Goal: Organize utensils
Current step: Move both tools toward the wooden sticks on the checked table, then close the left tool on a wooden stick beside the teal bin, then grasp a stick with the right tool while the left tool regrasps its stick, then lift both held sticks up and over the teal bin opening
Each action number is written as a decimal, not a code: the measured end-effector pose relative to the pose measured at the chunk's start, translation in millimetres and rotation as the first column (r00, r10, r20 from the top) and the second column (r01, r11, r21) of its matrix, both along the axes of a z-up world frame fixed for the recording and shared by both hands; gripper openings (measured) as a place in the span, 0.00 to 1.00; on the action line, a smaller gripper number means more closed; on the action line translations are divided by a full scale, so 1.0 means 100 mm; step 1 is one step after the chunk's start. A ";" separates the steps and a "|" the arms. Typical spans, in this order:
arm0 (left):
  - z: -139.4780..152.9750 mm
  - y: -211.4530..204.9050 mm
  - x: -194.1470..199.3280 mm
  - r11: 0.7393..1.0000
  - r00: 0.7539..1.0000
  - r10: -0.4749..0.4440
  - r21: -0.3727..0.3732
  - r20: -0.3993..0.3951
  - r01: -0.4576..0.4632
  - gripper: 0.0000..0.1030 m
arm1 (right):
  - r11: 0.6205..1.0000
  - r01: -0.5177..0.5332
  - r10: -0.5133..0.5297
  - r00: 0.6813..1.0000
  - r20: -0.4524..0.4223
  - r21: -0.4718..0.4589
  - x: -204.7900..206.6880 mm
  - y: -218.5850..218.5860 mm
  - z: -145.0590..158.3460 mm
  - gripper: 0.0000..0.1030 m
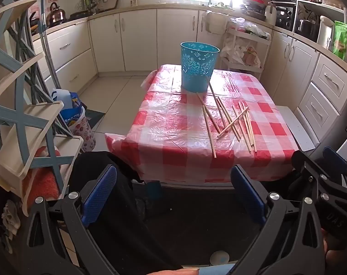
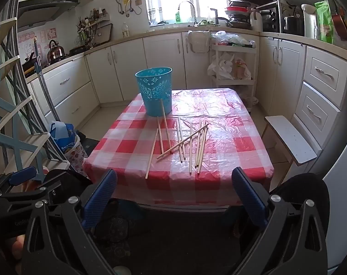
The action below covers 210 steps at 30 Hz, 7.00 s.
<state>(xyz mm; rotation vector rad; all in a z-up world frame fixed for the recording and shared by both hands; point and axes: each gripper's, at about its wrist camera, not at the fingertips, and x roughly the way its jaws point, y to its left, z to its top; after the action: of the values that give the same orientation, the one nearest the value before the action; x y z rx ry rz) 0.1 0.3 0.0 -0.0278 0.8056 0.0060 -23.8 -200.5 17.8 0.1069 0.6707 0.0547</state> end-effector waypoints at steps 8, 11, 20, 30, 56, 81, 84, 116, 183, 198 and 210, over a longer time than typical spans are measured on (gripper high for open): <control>0.00 0.00 0.00 1.000 1.000 0.000 -0.005 0.000 0.000 0.93 | 1.000 0.001 -0.001 1.000 0.000 0.001 0.00 0.00 0.00 0.93; -0.01 0.01 -0.01 1.000 1.000 0.003 -0.013 -0.002 -0.003 0.93 | 1.000 0.002 -0.002 1.000 -0.001 0.000 -0.01 0.00 -0.01 0.93; -0.09 -0.01 -0.13 0.999 0.999 -0.008 -0.039 -0.033 0.007 0.93 | 1.000 0.008 -0.008 1.000 0.004 0.007 -0.03 -0.03 0.01 0.93; -0.06 -0.05 -0.18 0.997 0.999 -0.040 -0.063 -0.027 0.038 0.93 | 1.000 0.018 -0.019 1.000 0.015 0.019 -0.08 -0.09 0.03 0.93; -0.35 -0.04 0.06 0.981 0.989 -0.119 -0.164 -0.092 0.103 0.93 | 1.000 0.023 -0.024 0.999 -0.048 -0.009 0.15 -0.08 -0.16 0.93; -0.20 -0.25 1.07 0.986 0.994 -0.099 -0.139 -0.046 0.091 0.93 | 0.996 0.082 -0.080 0.994 -0.081 0.021 0.37 -0.43 -0.34 0.93; -0.23 -0.27 1.25 0.986 0.995 -0.089 -0.145 -0.047 0.081 0.93 | 0.997 0.078 -0.075 0.992 -0.098 0.019 0.45 -0.44 -0.42 0.93; -1.20 -1.08 3.42 0.933 0.959 -0.234 -0.315 -0.161 0.175 0.03 | 0.993 0.082 -0.059 0.967 -0.249 0.082 1.11 -0.50 -1.08 0.93; -1.39 0.30 2.93 0.919 0.954 -0.179 -0.386 -0.239 0.076 0.00 | 0.956 -0.294 0.282 0.911 -0.302 0.005 3.06 0.62 -1.05 0.66; -1.49 -0.18 2.83 0.971 0.960 -0.194 -0.179 -0.204 0.158 0.06 | 0.955 -0.297 0.273 0.889 -0.367 -0.009 3.35 0.63 -1.34 0.39; -1.46 0.09 3.04 0.947 0.947 -0.232 -0.276 -0.224 0.167 0.07 | 0.938 -0.344 0.299 0.862 -0.410 -0.037 3.47 0.64 -1.41 0.20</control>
<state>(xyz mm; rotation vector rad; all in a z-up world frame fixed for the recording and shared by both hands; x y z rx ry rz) 304.0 9.1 -146.2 -0.1905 1.0600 -0.2931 322.8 -136.8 -123.5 -0.1066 1.0964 0.3268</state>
